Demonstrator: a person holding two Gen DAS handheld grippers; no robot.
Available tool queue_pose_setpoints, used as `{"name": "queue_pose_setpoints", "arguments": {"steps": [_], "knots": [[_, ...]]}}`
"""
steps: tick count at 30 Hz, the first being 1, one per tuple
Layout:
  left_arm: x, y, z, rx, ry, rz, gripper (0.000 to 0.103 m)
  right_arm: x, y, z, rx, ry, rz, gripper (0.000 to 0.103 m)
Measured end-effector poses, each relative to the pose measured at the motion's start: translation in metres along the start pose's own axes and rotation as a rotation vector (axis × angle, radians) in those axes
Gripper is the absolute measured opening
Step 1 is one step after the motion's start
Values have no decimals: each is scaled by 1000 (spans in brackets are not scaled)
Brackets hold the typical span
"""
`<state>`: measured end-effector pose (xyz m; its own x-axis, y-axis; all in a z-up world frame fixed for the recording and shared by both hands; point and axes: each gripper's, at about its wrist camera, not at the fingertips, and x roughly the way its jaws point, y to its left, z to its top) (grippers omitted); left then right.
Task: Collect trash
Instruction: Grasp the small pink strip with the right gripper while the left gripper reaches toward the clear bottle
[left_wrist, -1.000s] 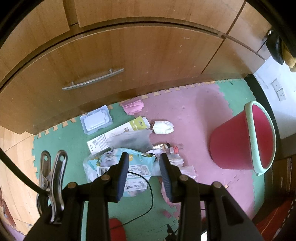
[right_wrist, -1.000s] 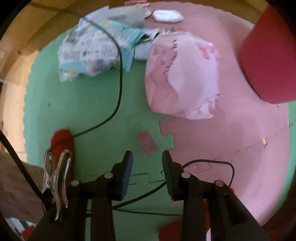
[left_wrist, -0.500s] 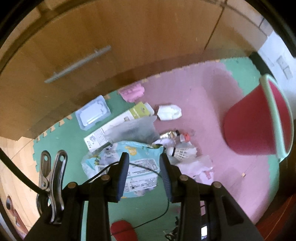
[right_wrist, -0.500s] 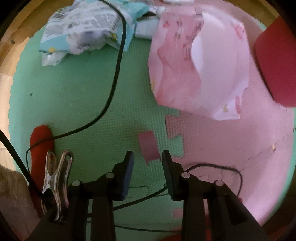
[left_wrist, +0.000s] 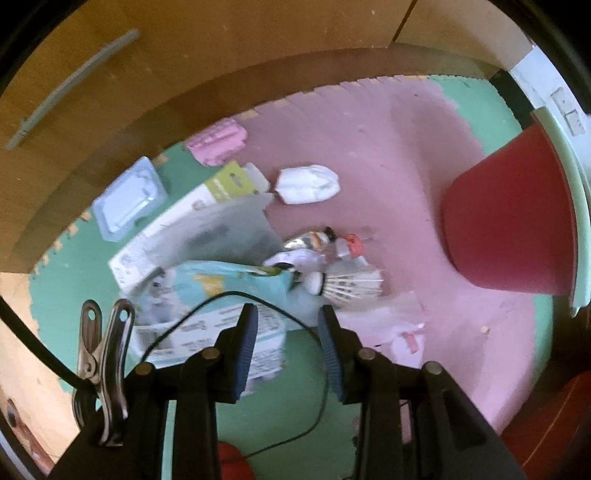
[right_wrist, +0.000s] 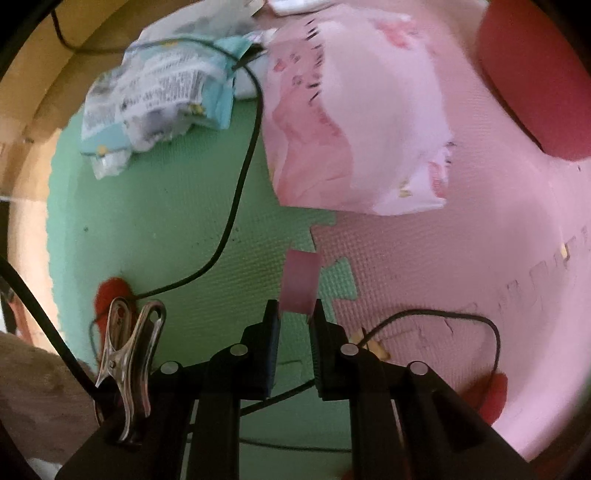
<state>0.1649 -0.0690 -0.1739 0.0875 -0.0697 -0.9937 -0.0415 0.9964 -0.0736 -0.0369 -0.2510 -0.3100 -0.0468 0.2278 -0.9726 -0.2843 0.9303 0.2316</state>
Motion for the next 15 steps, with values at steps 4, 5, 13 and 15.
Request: {"name": "queue_pose_setpoints", "arguments": {"steps": [4,5,13,15], "knots": [[12,-7,6,-44,24,-37,35,-30,-12,6,58,-18,37,16],[16,-8,8,-58,30,-44,35,-40,-17,8,70,-26,36,16],[52,-29,21,30,32,20,35,-115,-40,31,142,-70,47,16],[61,-37,25,92,29,40,35,-122,-41,32,128,-72,35,16]]}}
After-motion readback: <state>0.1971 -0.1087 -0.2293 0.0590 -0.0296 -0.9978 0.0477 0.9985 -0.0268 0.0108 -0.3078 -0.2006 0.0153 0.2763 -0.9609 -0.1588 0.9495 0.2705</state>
